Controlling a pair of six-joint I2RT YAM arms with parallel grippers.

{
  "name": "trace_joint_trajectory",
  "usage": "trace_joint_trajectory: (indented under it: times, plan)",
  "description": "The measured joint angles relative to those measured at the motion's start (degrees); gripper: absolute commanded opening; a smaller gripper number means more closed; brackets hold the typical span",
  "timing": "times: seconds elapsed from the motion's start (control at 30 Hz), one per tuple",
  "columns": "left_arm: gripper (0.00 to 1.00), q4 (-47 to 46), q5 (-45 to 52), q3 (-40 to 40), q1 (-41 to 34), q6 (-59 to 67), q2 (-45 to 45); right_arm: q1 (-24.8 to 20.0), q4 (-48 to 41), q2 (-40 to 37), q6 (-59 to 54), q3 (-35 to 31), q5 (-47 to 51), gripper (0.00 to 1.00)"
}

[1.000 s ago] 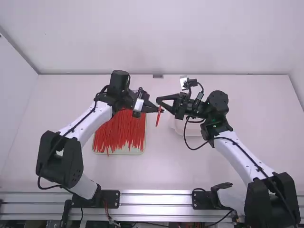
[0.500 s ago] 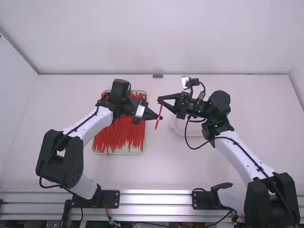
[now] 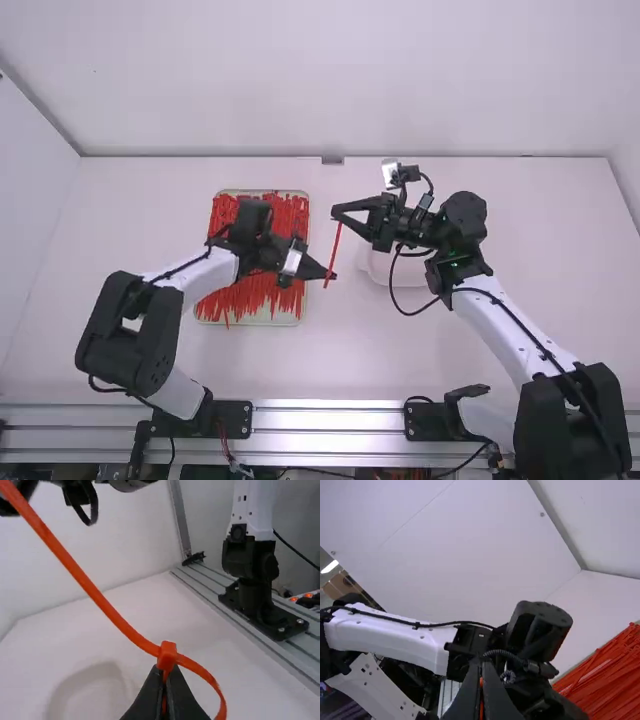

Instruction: Fasten the cable tie

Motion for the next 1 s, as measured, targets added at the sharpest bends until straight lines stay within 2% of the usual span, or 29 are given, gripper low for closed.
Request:
trace_joint_trajectory:
  times: [0.23, 0.67, 0.73, 0.87, 0.93, 0.97, 1.0]
  plan:
    - [0.02, 0.1, 0.1, -3.0, 0.0, -0.1, 0.0, 0.0, 0.1, 0.0, -0.3, -0.7, -0.4, 0.0]
    - [0.02, -1.2, 0.0, -3.0, 0.0, -0.1, 0.0, 0.0, 1.1, 0.0, -0.5, -0.7, 0.1, 0.02]
    - [0.02, -0.9, -0.3, -3.2, 0.0, 0.0, 0.0, 0.0, 1.7, 0.0, -0.5, -0.7, 1.3, 0.29]
    - [0.02, 1.4, -1.7, -4.7, 0.0, -0.5, 0.0, -1.4, 1.9, -0.1, -2.5, -0.5, 3.3, 0.52]
    - [0.02, 4.3, -2.1, -5.0, 0.0, -2.1, 0.0, -2.5, 1.1, -0.1, -3.7, -0.5, 3.7, 0.55]
    - [0.02, 6.7, -2.3, -5.0, 0.0, -3.8, 0.0, -3.7, 0.3, -0.1, -4.5, -0.5, 4.0, 0.71]
    - [0.02, 9.6, -2.5, -5.0, 0.0, -6.0, 0.0, -4.8, -0.1, -0.1, -5.1, -0.5, 4.2, 0.97]
